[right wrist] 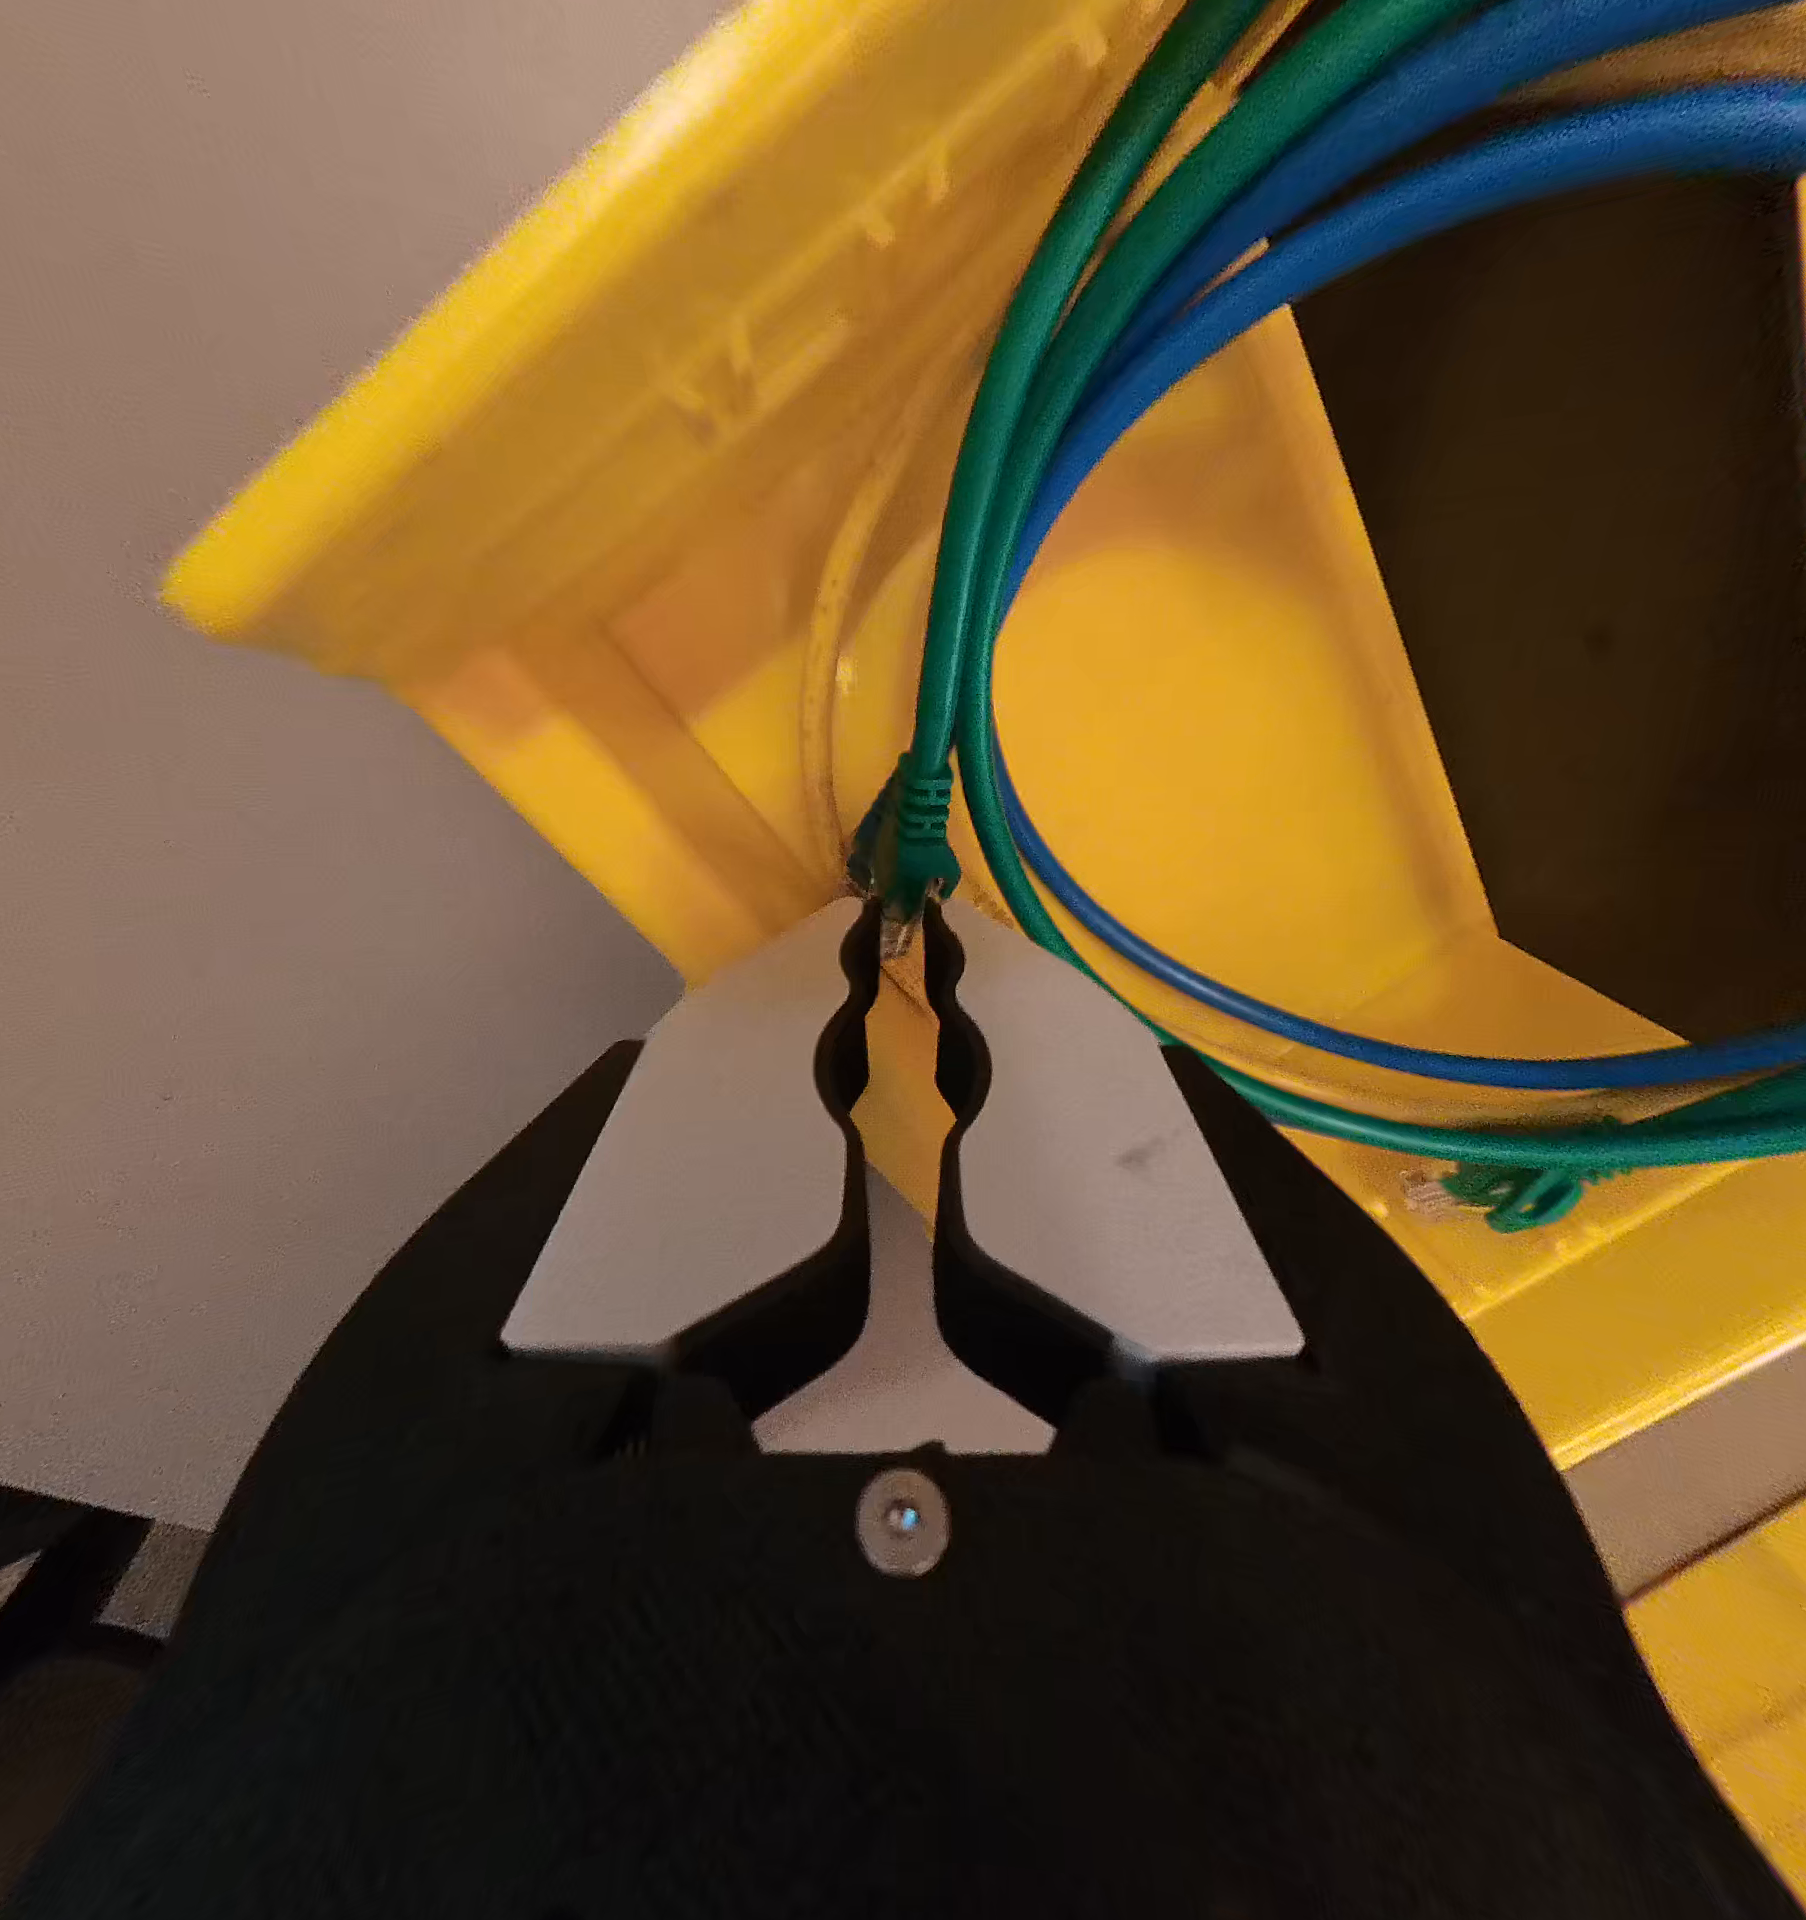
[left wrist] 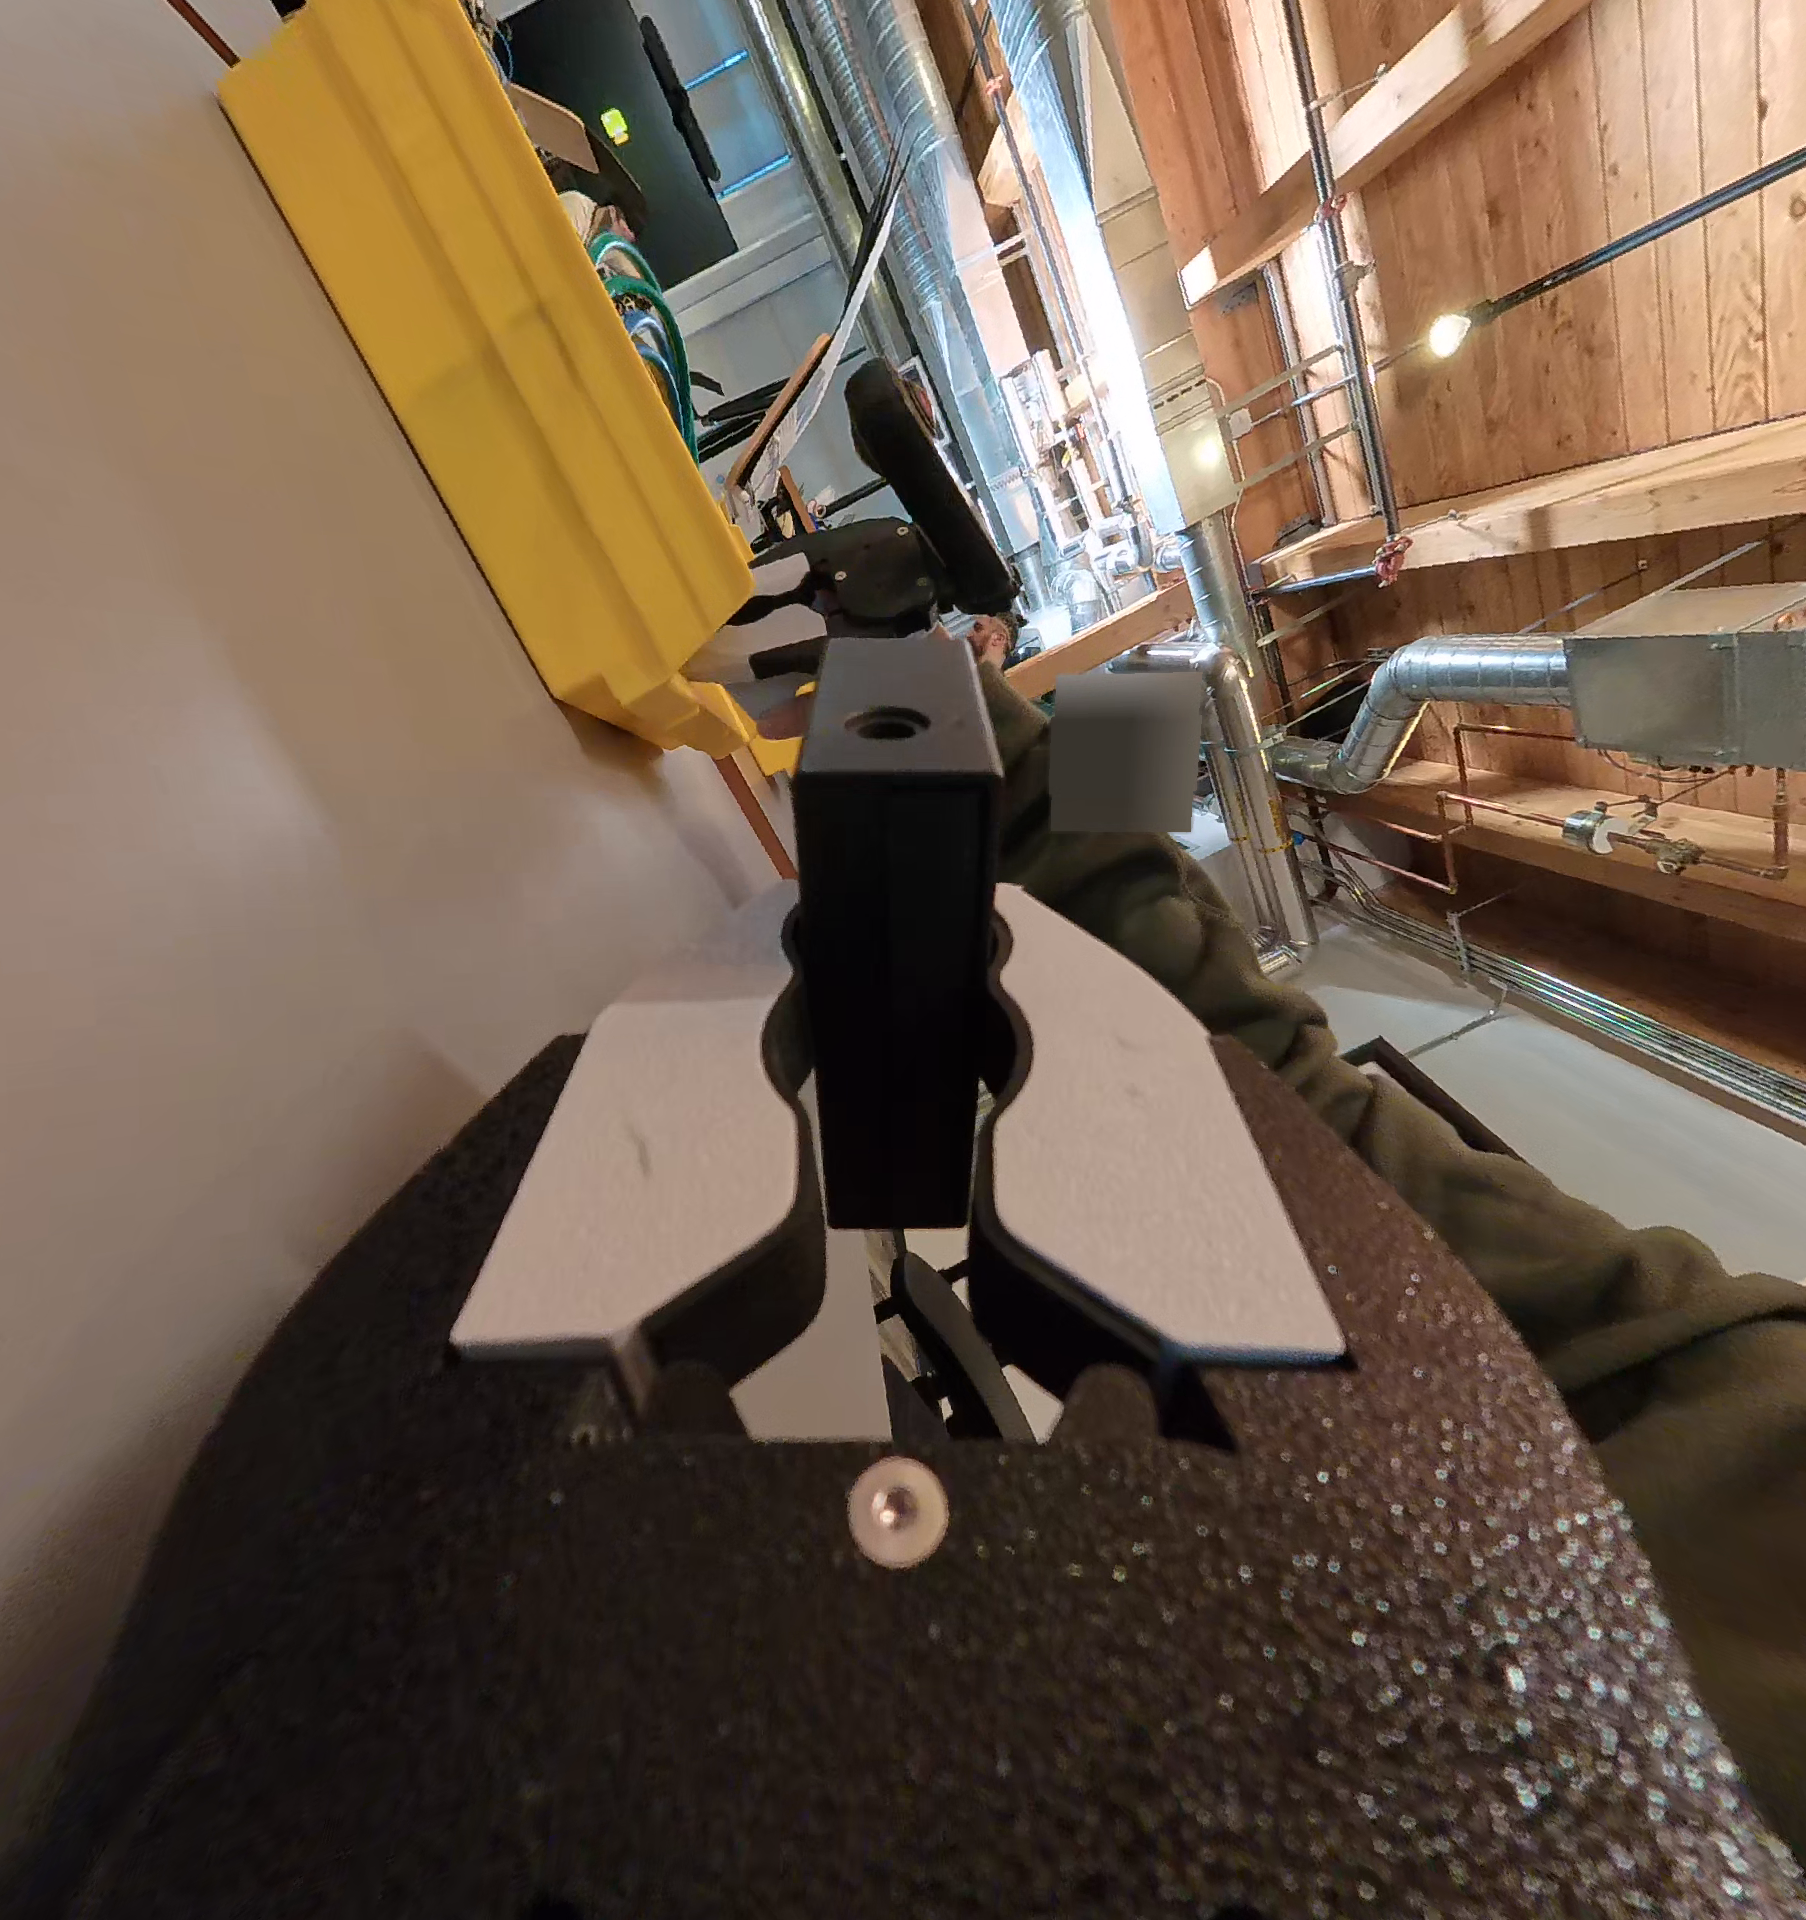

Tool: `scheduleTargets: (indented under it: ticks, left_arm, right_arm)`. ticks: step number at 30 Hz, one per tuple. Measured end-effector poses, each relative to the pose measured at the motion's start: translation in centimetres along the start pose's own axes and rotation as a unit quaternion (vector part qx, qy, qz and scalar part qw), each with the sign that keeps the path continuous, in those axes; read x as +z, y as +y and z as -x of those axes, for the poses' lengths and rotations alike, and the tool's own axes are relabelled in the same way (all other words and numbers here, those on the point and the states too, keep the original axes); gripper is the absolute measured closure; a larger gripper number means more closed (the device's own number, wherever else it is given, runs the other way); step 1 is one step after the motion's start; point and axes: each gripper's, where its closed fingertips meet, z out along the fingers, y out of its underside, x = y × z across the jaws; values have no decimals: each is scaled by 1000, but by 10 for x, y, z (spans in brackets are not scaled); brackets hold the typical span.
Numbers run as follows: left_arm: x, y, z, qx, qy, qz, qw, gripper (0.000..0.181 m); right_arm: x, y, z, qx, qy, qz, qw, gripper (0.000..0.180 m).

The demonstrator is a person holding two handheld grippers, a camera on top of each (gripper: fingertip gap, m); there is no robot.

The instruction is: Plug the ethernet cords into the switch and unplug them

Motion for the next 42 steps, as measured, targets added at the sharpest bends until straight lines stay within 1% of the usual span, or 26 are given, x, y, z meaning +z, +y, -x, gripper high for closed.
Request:
scheduleTargets:
  ticks: [1, 3, 4, 5, 6, 7, 9, 11, 13, 15, 17, 18, 20, 21, 22, 25, 28, 29, 30, 32, 34, 35, 37, 39, 40, 42]
  left_arm:
    - [0, 0, 0, 0, 0, -1, 1000, 153]
    - [-1, -1, 0, 1, -1, -2, 1000, 153]
    - [-1, -1, -1, 2, -1, -3, 1000, 153]
    - [-1, -2, -1, 3, -1, -4, 1000, 153]
    - [-1, -2, -1, 3, 0, -4, 1000, 153]
    - [-1, -2, -2, 4, 0, -4, 1000, 153]
    - [-1, -3, -2, 5, 1, -8, 1000, 153]
    - [0, -4, -3, 4, 2, -13, 1000, 153]
    - [2, -4, -3, 2, 1, -19, 1000, 154]
    - [3, -6, -3, -2, -5, -36, 999, 154]
    - [3, -7, 0, -16, -17, -46, 999, 154]
    - [3, -8, 2, -23, -23, -56, 998, 153]
    - [3, -11, 0, -49, -16, -78, 996, 154]
    - [4, -11, 0, -65, -10, -86, 994, 153]
    - [4, -11, -1, -77, -3, -90, 993, 153]
    - [7, -10, -1, -98, 2, -97, 990, 153]
    - [11, -7, -4, -103, 9, -96, 990, 153]
    - [13, -6, -5, -103, 10, -95, 990, 153]
    - [15, -5, -5, -100, 9, -91, 991, 153]
    - [18, -1, -8, -89, 8, -80, 993, 153]
    - [19, -2, -12, -63, 9, -74, 995, 154]
    - [19, -3, -15, -46, 9, -71, 996, 154]
    - [16, -4, -20, 8, -3, -50, 999, 154]
    - [13, 0, -21, 86, -35, 1, 996, 154]
    - [11, 3, -21, 121, -51, 30, 991, 154]
    - [8, 11, -26, 181, -62, 81, 978, 153]
  right_arm:
    - [-4, -2, 1, -8, 1, -8, 1000, 166]
    - [-26, -14, -11, -19, 46, -47, 998, 142]
    - [-43, -22, -15, -25, 64, -78, 995, 137]
    - [-63, -32, -16, -25, 76, -117, 990, 131]
    - [-85, -44, -15, -24, 85, -167, 982, 121]
    - [-108, -55, -7, -28, 80, -221, 972, 117]
    - [-144, -79, 26, -24, 47, -323, 945, 110]
    - [-162, -95, 76, -44, 19, -392, 919, 104]
    - [-160, -106, 132, -83, 24, -436, 896, 99]
    - [-147, -118, 186, -91, 36, -476, 874, 94]
    - [-132, -130, 236, -78, 20, -515, 853, 94]
    - [-121, -135, 254, -74, 19, -523, 849, 91]
    - [-93, -142, 274, -75, 40, -510, 856, 86]
    - [-82, -144, 279, -74, 51, -505, 858, 81]
    - [-77, -146, 281, -72, 59, -506, 857, 81]
    - [-80, -151, 277, -49, 90, -543, 833, 83]
    - [-74, -153, 276, -47, 98, -540, 834, 83]
    - [-76, -154, 278, -46, 94, -550, 829, 85]
    - [-80, -155, 281, -48, 89, -565, 819, 93]
    - [-87, -155, 280, -54, 108, -584, 803, 104]
    - [-90, -152, 279, -60, 120, -588, 798, 103]
    - [-91, -149, 281, -60, 100, -587, 801, 100]
    - [-92, -141, 288, -66, 39, -585, 807, 89]
    - [-106, -129, 292, -72, -42, -599, 797, 86]
    - [-120, -123, 285, -61, -66, -615, 783, 89]
    - [-144, -117, 273, -58, -110, -636, 761, 106]
